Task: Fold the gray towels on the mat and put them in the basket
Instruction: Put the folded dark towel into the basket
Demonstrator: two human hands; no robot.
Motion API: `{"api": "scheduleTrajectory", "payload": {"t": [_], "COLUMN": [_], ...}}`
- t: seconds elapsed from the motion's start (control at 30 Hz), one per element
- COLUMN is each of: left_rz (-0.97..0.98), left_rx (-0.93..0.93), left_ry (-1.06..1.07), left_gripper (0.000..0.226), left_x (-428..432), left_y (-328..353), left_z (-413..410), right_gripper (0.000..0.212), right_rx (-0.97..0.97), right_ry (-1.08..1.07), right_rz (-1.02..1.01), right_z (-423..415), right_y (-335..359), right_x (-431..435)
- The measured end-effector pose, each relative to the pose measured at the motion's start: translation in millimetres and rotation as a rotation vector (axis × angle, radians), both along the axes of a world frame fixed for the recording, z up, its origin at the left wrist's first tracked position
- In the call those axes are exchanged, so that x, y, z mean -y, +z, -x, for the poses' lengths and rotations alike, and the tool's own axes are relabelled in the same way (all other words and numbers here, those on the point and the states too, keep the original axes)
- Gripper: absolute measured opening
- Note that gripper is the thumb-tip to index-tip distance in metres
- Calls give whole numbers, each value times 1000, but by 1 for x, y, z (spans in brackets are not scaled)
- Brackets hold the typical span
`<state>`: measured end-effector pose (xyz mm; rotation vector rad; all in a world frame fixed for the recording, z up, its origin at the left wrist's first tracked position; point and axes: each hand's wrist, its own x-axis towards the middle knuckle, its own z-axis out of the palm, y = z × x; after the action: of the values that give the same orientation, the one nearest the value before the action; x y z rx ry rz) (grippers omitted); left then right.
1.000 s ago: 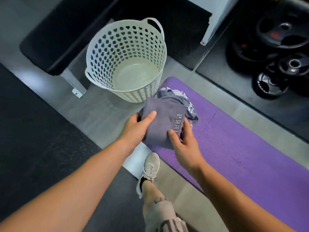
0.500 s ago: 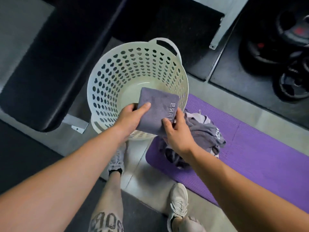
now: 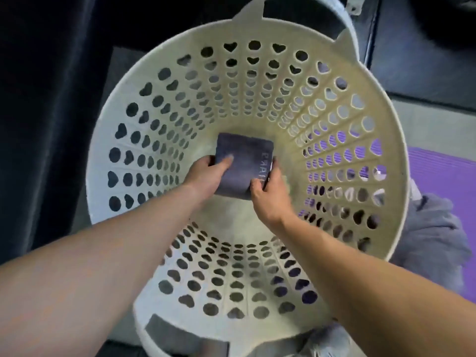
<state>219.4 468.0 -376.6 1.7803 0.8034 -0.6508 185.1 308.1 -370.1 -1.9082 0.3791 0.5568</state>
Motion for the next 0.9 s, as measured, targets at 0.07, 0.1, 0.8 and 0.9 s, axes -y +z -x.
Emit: {"api": "scheduleTrajectory", "payload": {"t": [0.07, 0.1, 0.8, 0.9], "left_rz": [-31, -62, -140, -154], "left_rx": [-12, -17, 111, 97], "left_ry": [-24, -43, 22, -7], "left_gripper": [41, 37, 62, 53], "left_x": [-4, -6, -16, -16], "left_y": [-32, -45, -148, -147], "left_z": [-13, -21, -60, -62], "right_gripper": [53, 57, 79, 80], "right_rx": [24, 51, 147, 116], "right_ry": [-5, -4, 12, 13], "right_rz": [16, 24, 162, 184], "right_z": [-12, -17, -49, -49], "right_y": [-30, -43, -158, -161], "right_x": [-8, -12, -37, -39]}}
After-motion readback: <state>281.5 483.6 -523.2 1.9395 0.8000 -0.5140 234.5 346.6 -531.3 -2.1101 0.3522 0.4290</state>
